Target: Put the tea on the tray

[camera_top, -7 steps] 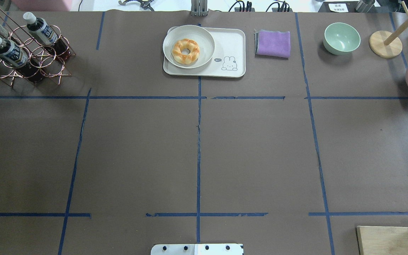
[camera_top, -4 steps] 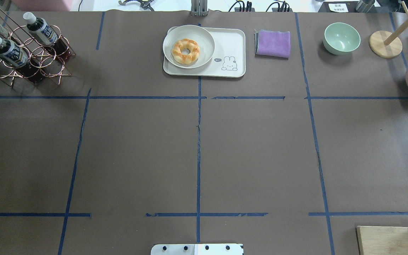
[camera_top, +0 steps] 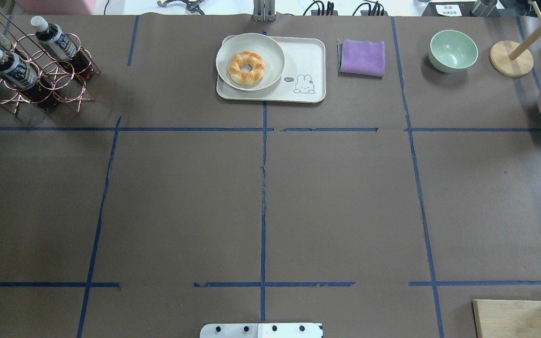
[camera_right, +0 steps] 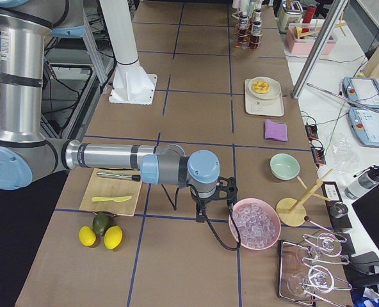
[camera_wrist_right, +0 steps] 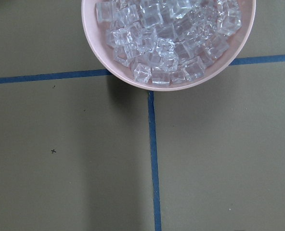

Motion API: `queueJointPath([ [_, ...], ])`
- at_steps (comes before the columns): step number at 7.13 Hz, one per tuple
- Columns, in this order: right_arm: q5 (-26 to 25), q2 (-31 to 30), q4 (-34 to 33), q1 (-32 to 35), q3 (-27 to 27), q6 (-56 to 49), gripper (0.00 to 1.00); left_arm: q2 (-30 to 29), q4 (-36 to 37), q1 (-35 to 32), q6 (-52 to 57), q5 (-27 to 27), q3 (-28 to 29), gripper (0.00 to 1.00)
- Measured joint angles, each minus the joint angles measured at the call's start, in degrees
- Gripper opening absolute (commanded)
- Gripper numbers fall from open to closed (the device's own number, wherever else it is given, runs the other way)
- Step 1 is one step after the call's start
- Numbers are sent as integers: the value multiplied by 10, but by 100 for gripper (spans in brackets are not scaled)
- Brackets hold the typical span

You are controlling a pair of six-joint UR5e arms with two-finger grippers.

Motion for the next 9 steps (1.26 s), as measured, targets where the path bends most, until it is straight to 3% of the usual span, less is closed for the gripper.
queueJointPath([
  [4, 1, 1, 0, 0, 2, 0, 100, -30, -2, 7, -11, -1, -44, 100],
  [6, 1, 1, 0, 0, 3, 0, 100, -38, -2, 33, -61, -1, -99, 100],
  [9, 0, 2, 0, 0, 4, -1, 100, -67, -7, 68, -113, 0, -119, 100],
])
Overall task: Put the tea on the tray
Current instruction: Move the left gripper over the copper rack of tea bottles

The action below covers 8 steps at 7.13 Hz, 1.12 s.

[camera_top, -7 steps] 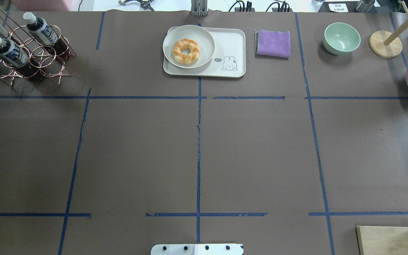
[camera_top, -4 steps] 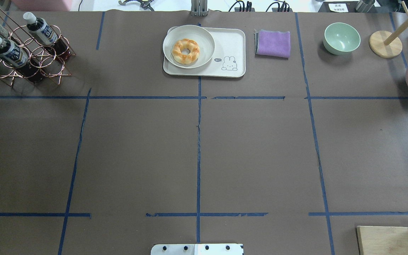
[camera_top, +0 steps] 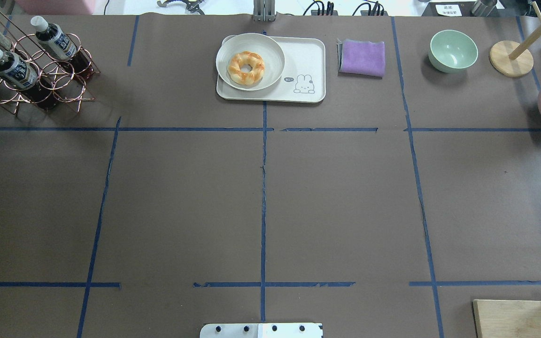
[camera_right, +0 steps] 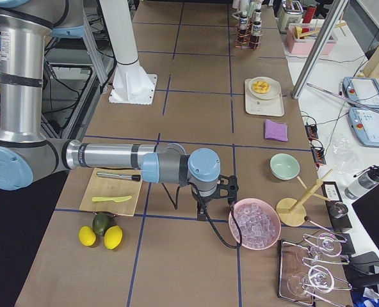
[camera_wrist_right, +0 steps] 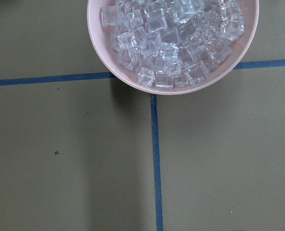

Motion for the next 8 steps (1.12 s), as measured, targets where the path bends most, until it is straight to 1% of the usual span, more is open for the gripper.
queueJointPath([
  [2, 0, 0, 0, 0, 0, -1, 100, -10, -47, 32, -60, 30, 3, 100],
  [5, -1, 0, 1, 0, 2, -1, 100, -14, -157, 88, -174, 103, 20, 100],
  [6, -1, 0, 1, 0, 4, -1, 100, -26, -190, 103, -189, 130, 45, 100],
  [8, -1, 1, 0, 0, 7, -1, 100, -70, -257, 112, -197, 151, 122, 100],
])
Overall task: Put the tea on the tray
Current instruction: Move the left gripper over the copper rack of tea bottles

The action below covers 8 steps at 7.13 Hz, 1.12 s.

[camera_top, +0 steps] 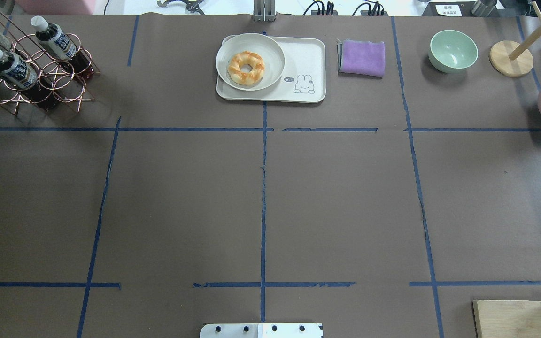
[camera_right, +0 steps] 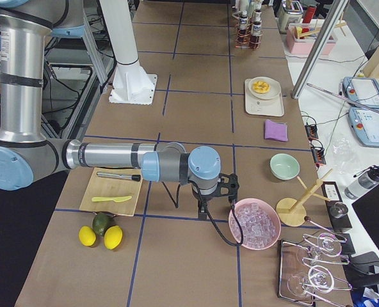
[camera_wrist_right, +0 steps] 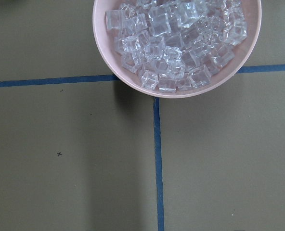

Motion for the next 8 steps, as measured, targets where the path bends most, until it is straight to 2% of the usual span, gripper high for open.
queueJointPath([
  [3, 0, 0, 0, 0, 3, 0, 100, -34, -23, 1, -2, 18, 45, 100],
  [8, -2, 0, -1, 0, 2, 0, 100, -44, -24, 1, -1, 21, 57, 99],
])
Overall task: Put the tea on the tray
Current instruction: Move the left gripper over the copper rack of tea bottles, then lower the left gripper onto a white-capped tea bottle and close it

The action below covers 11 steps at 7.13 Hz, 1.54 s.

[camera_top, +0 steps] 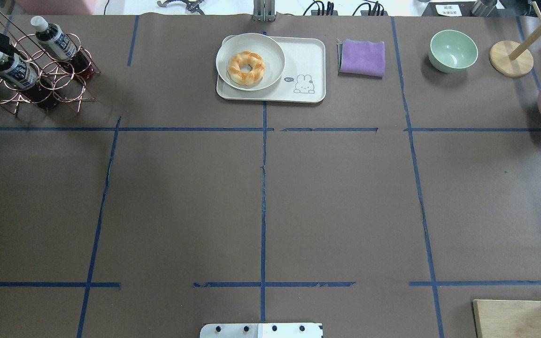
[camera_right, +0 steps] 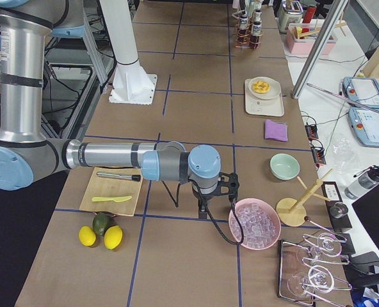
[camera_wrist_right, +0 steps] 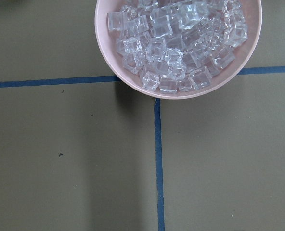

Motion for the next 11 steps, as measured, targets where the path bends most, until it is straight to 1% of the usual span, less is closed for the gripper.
queueJointPath([
  [2, 0, 0, 0, 0, 1, 0, 100, 0, 0, 0, 0, 0, 5, 93],
  [3, 0, 0, 0, 0, 1, 0, 100, -1, 0, 0, 0, 0, 10, 91],
  [8, 0, 0, 0, 0, 1, 0, 100, -4, -1, 2, 0, 0, 32, 89],
  [9, 0, 0, 0, 0, 0, 0, 100, -4, 0, 2, 1, 0, 33, 85],
  [11, 0, 0, -1, 0, 0, 0, 100, -4, 0, 2, 1, 0, 33, 83],
])
